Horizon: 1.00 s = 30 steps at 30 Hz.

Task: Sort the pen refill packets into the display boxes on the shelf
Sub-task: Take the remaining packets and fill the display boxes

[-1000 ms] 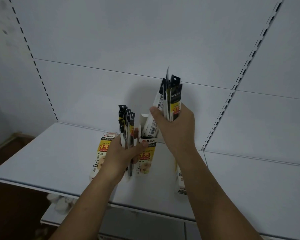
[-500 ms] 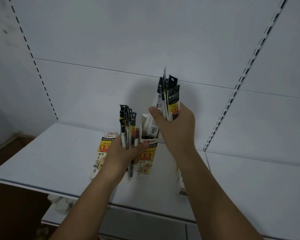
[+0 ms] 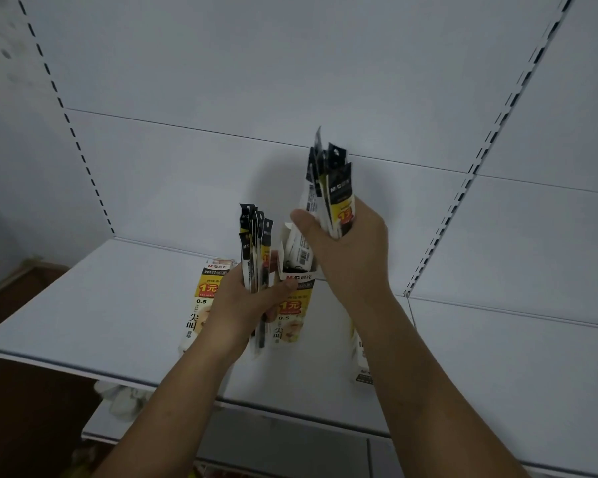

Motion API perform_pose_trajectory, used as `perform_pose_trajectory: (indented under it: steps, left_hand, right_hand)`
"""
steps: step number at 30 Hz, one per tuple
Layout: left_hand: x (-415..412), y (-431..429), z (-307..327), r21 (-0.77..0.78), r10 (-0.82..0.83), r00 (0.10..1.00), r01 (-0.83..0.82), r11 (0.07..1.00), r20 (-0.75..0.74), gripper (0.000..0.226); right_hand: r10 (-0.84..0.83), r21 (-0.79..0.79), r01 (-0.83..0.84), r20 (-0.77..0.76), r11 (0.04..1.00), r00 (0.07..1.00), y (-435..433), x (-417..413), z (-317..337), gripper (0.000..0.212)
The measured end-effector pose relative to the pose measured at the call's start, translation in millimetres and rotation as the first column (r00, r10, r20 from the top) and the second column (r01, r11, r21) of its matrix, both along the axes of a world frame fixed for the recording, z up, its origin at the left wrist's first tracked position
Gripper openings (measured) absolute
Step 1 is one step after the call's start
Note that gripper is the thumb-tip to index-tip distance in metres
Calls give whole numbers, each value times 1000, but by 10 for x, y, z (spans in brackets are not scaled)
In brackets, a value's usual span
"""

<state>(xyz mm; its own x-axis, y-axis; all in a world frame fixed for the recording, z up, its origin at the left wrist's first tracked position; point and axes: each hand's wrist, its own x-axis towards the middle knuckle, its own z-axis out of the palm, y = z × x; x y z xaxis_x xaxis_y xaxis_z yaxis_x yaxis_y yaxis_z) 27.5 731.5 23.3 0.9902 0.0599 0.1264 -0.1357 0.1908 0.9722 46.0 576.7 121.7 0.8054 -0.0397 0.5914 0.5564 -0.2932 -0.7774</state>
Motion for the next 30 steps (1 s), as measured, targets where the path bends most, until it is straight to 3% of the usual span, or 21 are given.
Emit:
perform_pose_trajectory:
  steps: [3, 6, 10, 13, 18, 26, 30]
  left_hand:
    - [-6, 5, 6, -6, -18, 1000, 18, 1000, 4, 37]
    - [3, 11, -15, 8, -36, 999, 36, 999, 20, 40]
    - [15, 5, -21, -4, -30, 999, 30, 1000, 21, 41]
    - [27, 23, -33, -1, -27, 1000, 27, 1000, 14, 46]
    - [34, 39, -47, 4, -28, 999, 28, 1000, 23, 34]
    - [18, 1, -26, 12, -27, 999, 26, 1000, 30, 41]
    - [11, -16, 2, 8, -20, 1000, 20, 1000, 23, 40]
  right_hand:
    - [-36, 128, 30, 48, 991, 998, -49, 1, 110, 19]
    - [-29, 160, 15, 82, 987, 996, -63, 24, 149, 18]
    - [-14, 133, 3, 78, 991, 997, -42, 49, 79, 26]
    - [26, 84, -28, 26, 996, 999, -49, 47, 22, 20]
    - [-3, 65, 2, 14, 998, 1000, -98, 27, -44, 32]
    - [-29, 0, 29, 41, 1000, 999, -110, 20, 37, 19]
    - [-39, -198, 43, 28, 979, 999, -105, 28, 68, 22]
